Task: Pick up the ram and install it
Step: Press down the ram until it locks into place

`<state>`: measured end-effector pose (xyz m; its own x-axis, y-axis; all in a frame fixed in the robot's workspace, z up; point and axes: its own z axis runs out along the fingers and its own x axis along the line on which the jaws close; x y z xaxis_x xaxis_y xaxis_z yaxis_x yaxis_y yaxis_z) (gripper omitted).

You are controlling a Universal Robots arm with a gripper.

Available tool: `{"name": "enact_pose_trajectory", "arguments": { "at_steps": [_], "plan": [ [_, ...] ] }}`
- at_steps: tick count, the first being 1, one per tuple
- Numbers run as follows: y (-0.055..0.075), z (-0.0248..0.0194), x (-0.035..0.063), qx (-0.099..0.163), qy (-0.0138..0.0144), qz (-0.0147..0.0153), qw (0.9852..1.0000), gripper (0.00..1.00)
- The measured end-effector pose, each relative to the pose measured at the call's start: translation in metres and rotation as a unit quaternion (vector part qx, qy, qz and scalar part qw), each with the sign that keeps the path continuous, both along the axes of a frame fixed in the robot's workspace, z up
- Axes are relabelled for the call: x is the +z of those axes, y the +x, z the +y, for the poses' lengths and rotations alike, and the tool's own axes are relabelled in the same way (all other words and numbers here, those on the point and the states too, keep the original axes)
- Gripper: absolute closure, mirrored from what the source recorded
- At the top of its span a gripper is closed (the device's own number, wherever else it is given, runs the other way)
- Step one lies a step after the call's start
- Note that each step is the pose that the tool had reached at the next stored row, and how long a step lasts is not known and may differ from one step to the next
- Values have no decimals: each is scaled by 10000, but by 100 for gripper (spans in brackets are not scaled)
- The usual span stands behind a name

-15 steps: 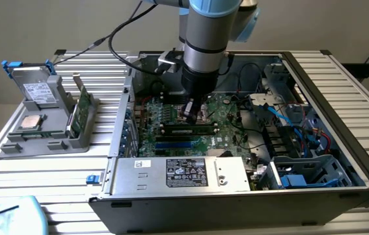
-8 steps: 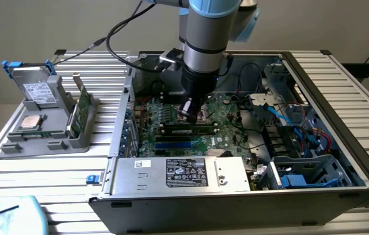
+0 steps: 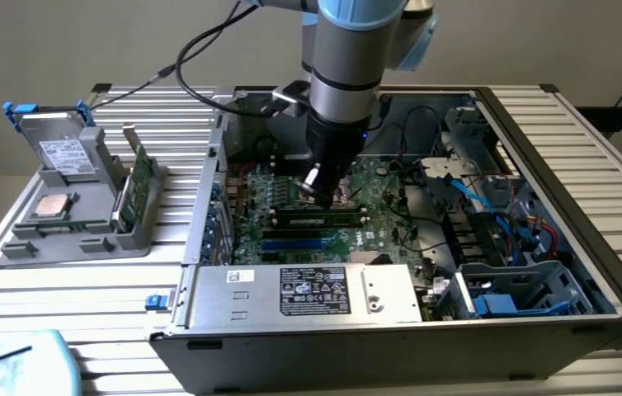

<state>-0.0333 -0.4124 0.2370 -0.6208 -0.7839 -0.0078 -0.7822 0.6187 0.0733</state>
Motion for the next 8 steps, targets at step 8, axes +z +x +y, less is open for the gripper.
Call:
{"name": "enact_pose_trajectory", "arguments": {
  "at_steps": [8],
  "plan": [
    [0, 0, 0, -581, 0, 0, 9983, 89]
  ]
}}
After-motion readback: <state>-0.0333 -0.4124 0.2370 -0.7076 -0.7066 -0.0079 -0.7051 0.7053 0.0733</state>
